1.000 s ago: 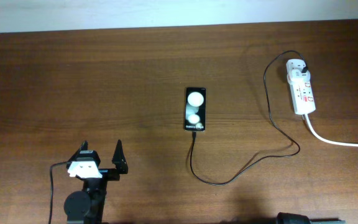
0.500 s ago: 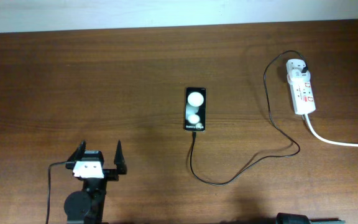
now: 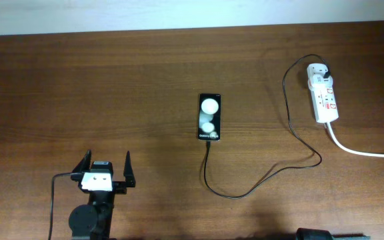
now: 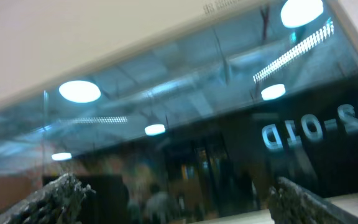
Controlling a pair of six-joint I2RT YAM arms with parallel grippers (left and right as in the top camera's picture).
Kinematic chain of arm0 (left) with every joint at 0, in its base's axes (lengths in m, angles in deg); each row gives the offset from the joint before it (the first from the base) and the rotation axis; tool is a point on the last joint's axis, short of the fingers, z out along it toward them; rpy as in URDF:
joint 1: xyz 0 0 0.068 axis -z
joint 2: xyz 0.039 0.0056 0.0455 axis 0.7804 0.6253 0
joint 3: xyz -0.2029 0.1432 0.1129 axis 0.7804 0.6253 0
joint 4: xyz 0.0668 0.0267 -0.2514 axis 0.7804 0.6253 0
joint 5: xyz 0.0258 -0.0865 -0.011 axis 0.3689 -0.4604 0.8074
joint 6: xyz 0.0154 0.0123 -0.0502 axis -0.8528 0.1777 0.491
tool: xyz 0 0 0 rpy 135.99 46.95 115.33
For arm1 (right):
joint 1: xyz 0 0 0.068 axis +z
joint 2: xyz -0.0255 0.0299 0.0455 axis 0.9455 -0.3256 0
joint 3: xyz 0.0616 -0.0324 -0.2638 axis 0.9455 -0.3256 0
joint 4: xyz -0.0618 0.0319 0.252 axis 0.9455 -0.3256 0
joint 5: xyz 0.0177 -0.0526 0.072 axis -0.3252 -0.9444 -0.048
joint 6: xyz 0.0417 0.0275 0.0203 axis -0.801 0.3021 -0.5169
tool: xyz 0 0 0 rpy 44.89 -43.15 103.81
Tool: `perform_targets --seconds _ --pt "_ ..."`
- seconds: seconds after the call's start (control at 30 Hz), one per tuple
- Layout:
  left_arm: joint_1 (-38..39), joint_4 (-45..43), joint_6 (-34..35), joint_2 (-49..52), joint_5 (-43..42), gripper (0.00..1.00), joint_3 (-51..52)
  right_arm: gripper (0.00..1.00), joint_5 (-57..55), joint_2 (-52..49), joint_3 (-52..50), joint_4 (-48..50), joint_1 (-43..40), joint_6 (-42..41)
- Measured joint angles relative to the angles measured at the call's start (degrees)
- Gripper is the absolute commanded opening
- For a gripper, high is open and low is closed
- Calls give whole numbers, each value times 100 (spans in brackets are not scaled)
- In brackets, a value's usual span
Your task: Plug charger to phone and switch on socket
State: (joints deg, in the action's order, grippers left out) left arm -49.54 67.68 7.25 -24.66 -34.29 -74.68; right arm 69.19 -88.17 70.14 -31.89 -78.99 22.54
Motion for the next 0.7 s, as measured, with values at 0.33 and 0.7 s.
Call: perform_targets --seconds 0.33,0.7 --pt "0 0 0 9 0 99 0 99 -741 -11 -1228 -1399 7 -48" --pt "0 0 -2 13 0 99 4 99 -949 -15 -3473 859 13 -81"
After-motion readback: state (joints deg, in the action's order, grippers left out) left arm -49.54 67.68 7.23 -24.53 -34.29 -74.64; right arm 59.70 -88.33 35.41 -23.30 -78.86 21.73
